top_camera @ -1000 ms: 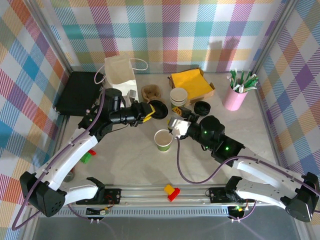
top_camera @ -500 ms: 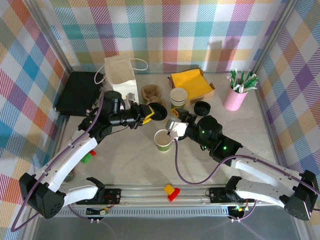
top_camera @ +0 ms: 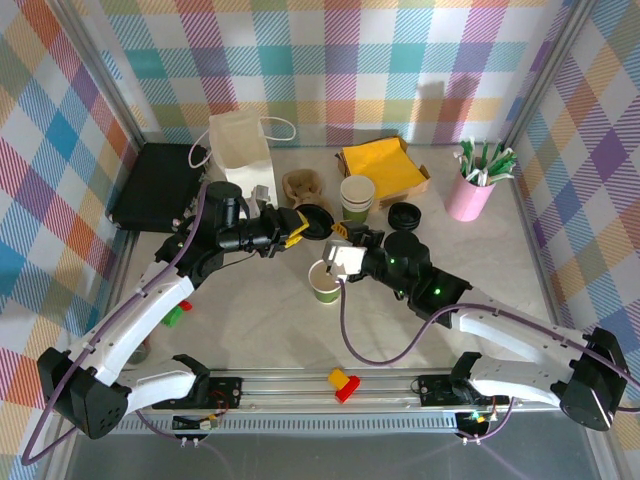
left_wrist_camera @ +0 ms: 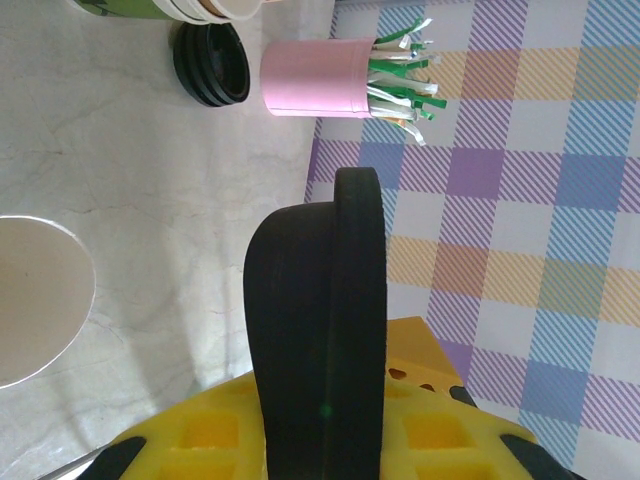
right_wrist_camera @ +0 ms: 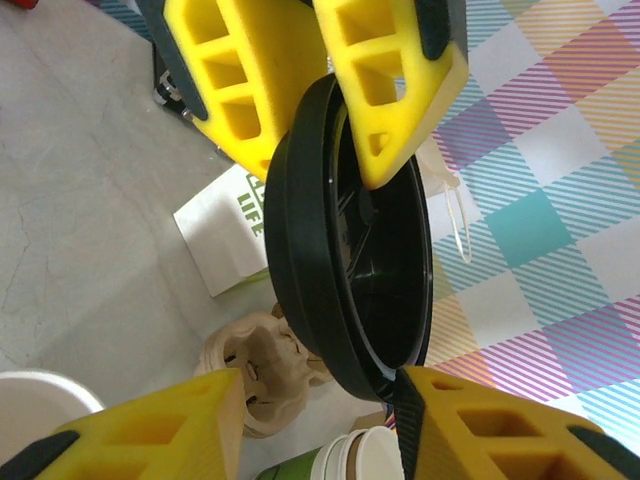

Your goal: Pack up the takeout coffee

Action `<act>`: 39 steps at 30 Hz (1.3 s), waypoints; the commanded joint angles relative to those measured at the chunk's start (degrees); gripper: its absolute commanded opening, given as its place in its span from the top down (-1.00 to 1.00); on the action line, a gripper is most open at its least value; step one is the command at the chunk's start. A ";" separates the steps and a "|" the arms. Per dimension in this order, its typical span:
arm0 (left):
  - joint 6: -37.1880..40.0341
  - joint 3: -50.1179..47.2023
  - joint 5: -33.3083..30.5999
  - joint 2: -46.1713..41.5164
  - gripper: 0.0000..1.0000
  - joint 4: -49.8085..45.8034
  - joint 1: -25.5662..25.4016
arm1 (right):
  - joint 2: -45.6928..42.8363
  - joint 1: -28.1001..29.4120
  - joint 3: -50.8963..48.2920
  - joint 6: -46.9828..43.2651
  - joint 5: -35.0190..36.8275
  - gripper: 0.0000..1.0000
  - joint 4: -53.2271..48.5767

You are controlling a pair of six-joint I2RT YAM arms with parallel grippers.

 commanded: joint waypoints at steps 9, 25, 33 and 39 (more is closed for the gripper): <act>-2.73 -1.90 1.60 -1.07 0.72 0.12 0.03 | 1.43 0.35 3.48 0.35 -1.15 0.38 1.56; -2.66 -0.83 2.13 -1.82 0.49 0.61 0.03 | 3.26 0.35 7.60 4.63 -0.71 0.86 -3.38; 3.13 3.88 -0.79 -4.06 -0.36 -3.77 1.21 | 0.37 0.27 9.81 14.11 -1.37 1.00 -11.73; 14.50 11.80 -6.79 -5.28 -0.51 -15.81 2.23 | -1.97 -1.48 14.99 31.58 -2.59 1.00 -23.56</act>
